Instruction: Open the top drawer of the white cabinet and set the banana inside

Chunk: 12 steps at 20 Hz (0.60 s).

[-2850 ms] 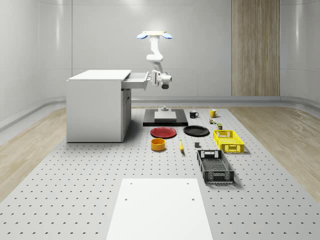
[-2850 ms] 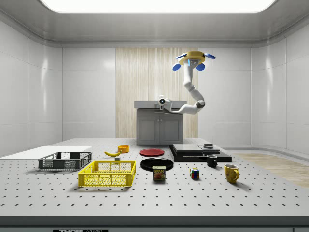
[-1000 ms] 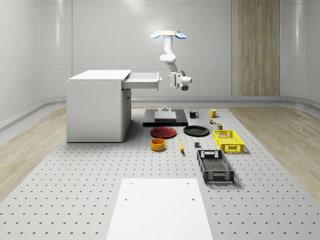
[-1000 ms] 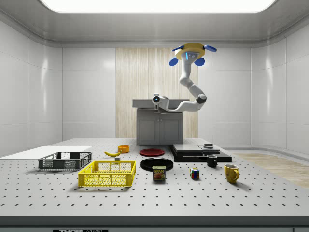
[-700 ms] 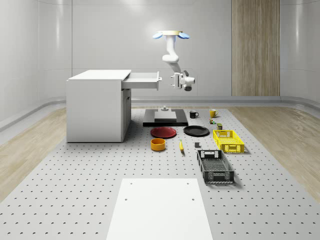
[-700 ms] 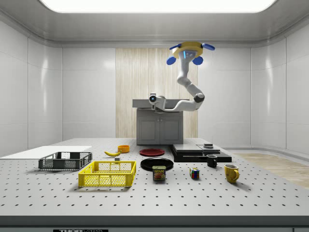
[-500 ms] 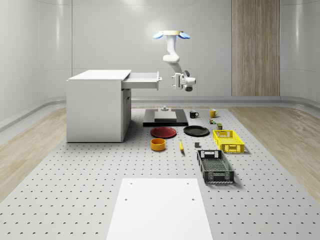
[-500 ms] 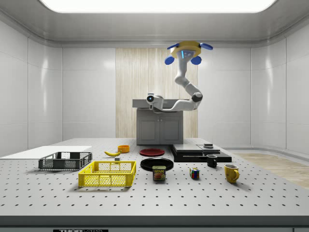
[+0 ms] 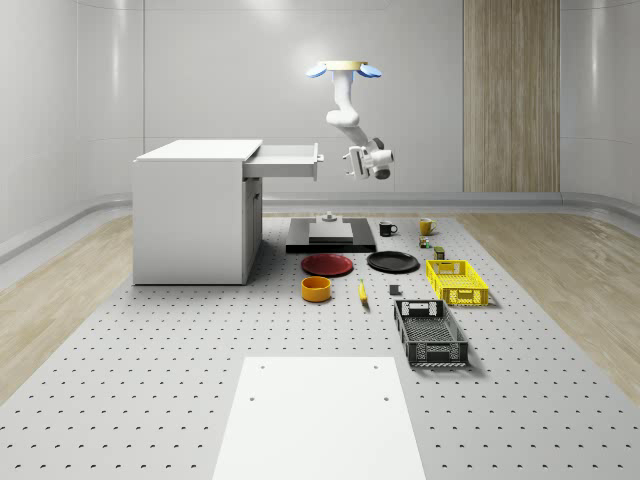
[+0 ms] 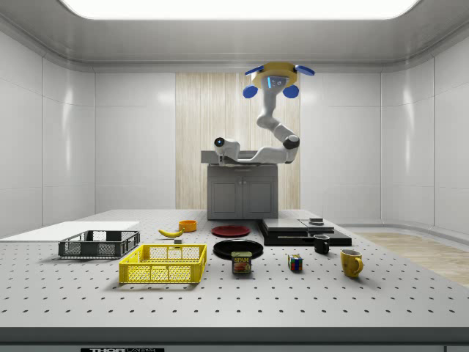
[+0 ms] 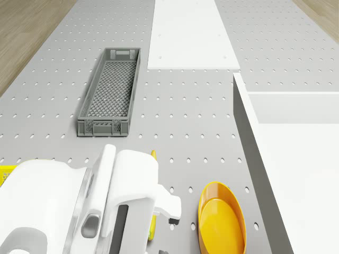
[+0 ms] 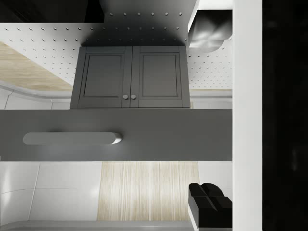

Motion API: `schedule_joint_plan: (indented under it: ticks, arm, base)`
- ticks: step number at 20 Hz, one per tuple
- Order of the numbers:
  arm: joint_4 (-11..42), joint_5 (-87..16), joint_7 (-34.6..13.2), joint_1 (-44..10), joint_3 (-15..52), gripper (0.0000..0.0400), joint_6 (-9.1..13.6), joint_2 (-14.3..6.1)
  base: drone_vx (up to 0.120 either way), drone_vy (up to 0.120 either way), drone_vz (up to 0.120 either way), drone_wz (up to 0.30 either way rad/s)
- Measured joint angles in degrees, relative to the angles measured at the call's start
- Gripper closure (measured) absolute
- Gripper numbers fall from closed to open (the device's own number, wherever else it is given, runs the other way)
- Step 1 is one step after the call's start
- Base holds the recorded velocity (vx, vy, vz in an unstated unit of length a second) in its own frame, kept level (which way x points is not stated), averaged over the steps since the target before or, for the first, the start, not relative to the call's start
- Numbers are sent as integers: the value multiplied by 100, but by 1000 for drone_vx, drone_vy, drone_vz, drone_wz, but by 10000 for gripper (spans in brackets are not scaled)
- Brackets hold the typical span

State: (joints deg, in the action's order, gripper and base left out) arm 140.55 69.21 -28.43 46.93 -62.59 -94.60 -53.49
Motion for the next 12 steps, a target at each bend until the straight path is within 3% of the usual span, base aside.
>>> schedule_joint_plan:
  ticks: [3, 6, 9, 12]
  arm:
    - [704, 1483, 1166, 902, -837, 0, 134, -706]
    - [1051, 2334, 2069, 1689, -1400, 0, 464, -1288]
    - [1197, 2751, 2657, 2251, -1726, 0, 756, -1717]
    - [1255, 2942, 3016, 2613, -1902, 0, 939, -2021]
  base:
    - [120, 0, 0, 0]
    - [120, 120, 0, 0]
    - [120, 120, 0, 0]
    - [120, 120, 0, 0]
